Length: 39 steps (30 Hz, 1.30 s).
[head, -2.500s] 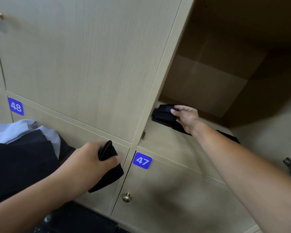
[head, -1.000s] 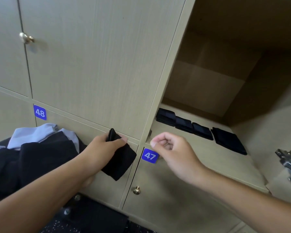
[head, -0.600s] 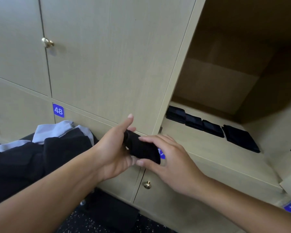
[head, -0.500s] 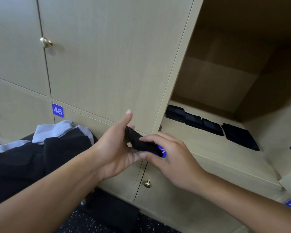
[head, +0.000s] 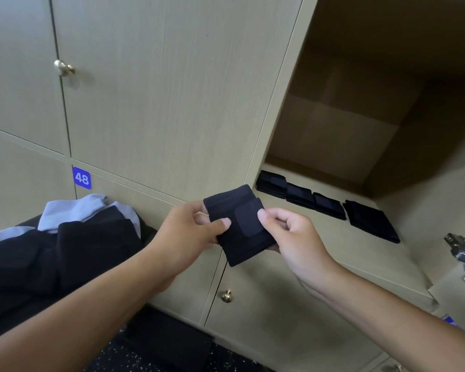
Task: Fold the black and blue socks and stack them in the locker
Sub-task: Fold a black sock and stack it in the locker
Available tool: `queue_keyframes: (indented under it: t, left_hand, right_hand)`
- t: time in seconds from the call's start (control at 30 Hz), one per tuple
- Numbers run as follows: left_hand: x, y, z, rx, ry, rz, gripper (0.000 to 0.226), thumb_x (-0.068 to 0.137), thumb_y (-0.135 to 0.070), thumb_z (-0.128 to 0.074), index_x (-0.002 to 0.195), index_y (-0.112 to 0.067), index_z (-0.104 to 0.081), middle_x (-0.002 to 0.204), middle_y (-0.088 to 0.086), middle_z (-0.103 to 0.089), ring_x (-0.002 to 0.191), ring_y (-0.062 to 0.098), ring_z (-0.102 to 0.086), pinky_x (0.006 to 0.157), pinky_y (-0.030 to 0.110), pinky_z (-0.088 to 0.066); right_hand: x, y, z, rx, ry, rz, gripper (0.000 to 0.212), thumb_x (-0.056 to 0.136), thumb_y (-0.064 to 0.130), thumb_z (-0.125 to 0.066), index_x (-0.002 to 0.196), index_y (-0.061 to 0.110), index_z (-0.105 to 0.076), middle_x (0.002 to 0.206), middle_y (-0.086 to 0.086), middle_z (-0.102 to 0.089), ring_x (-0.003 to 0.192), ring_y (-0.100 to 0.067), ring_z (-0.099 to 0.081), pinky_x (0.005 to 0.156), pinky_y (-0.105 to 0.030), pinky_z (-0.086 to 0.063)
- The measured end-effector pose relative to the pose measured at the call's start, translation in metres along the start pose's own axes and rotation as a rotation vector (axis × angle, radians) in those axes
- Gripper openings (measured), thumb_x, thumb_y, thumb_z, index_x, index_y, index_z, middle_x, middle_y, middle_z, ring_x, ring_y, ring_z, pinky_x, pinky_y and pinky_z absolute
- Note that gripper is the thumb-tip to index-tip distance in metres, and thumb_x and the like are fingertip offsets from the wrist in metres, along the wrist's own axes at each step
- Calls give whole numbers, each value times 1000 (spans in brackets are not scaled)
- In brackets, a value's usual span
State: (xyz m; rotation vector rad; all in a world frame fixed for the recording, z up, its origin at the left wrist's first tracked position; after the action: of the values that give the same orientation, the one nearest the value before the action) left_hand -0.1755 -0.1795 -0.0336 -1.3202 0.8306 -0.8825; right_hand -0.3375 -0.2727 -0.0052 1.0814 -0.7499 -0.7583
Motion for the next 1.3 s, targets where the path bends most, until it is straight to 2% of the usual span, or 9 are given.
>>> queue_keyframes:
  t: [0.17, 0.37, 0.57, 0.63, 0.7, 0.8, 1.0, 1.17, 1.3]
  left_hand:
    - [6, 3, 2, -26, -40, -25, 15, 94, -11, -70, 110, -11, -70, 78, 12, -54, 76, 26, -70, 84, 44, -63]
    - [11, 5, 10, 53, -85, -54, 12, 94, -6, -69, 100, -16, -69, 75, 13, -57, 66, 26, -67, 73, 43, -63]
    - [17, 9, 7, 146, -89, -82, 6, 91, -10, -73, 93, -12, -68, 67, 1, -59, 57, 19, -67, 60, 31, -59]
    - [17, 10, 5, 183, -108, -84, 13, 91, -14, -75, 89, -8, -63, 69, 2, -63, 57, 18, -68, 57, 28, -56]
    - [17, 8, 3, 309, -111, -116, 10, 91, -21, -73, 87, -20, -64, 72, -6, -69, 61, 14, -70, 57, 27, -53]
    - [14, 5, -6, 577, -42, -176, 9, 90, -34, -70, 85, -34, -63, 78, -22, -69, 66, 4, -67, 60, 23, -47]
    - [12, 8, -24, 668, 40, -187, 10, 90, -42, -67, 86, -34, -64, 82, -20, -70, 67, 2, -63, 65, 25, -51]
    - [14, 10, -29, 672, 42, -193, 9, 90, -39, -66, 84, -33, -65, 80, -20, -70, 68, -1, -62, 67, 26, -51]
    - [15, 11, -30, 691, 36, -202, 9, 90, -40, -67, 84, -33, -65, 81, -19, -70, 71, -1, -62, 67, 23, -50]
  right_hand:
    - [1, -4, -3, -1, 56, -45, 14, 100, 19, -60, 112, 17, -69, 96, -6, -78, 89, -25, -71, 87, -43, -57]
    - [3, -6, -3, 30, 68, -11, 30, 92, 8, -70, 111, 25, -56, 100, -6, -76, 92, -27, -74, 85, -41, -55]
    - [4, -6, -6, -112, 167, 56, 32, 93, 2, -65, 107, 30, -68, 109, 9, -62, 79, -13, -66, 74, -10, -45]
    - [7, -8, 2, -137, 154, 72, 36, 93, -1, -62, 104, 32, -71, 110, 9, -62, 79, -27, -65, 74, -12, -44]
    - [10, -11, 14, -155, 126, 69, 36, 93, 0, -62, 105, 33, -71, 113, 8, -63, 85, -36, -65, 75, -14, -44]
    - [17, -19, 41, -173, 66, 37, 35, 94, 1, -62, 109, 31, -71, 120, 5, -63, 94, -36, -66, 79, -13, -45]
    - [41, -52, 104, -88, -159, -101, 35, 94, 0, -64, 110, 30, -74, 119, -3, -67, 109, -11, -64, 96, -27, -46]
    - [71, -79, 148, 86, -314, -223, 35, 97, -8, -57, 109, 20, -73, 119, -14, -70, 113, -29, -67, 106, -46, -50]
    - [108, -84, 177, 88, -404, -234, 36, 98, -8, -53, 99, 23, -71, 126, -14, -65, 117, -31, -63, 106, -45, -50]
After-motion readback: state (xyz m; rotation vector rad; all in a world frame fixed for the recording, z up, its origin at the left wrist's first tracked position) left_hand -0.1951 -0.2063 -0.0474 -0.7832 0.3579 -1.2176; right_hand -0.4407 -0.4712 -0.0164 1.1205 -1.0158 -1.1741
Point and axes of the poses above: each hand's wrist, its own x-axis towards the middle knuckle, its own z-axis out of the back of the hand, y = z × x, the point moved 9 cm from there along x, towards the middle knuckle
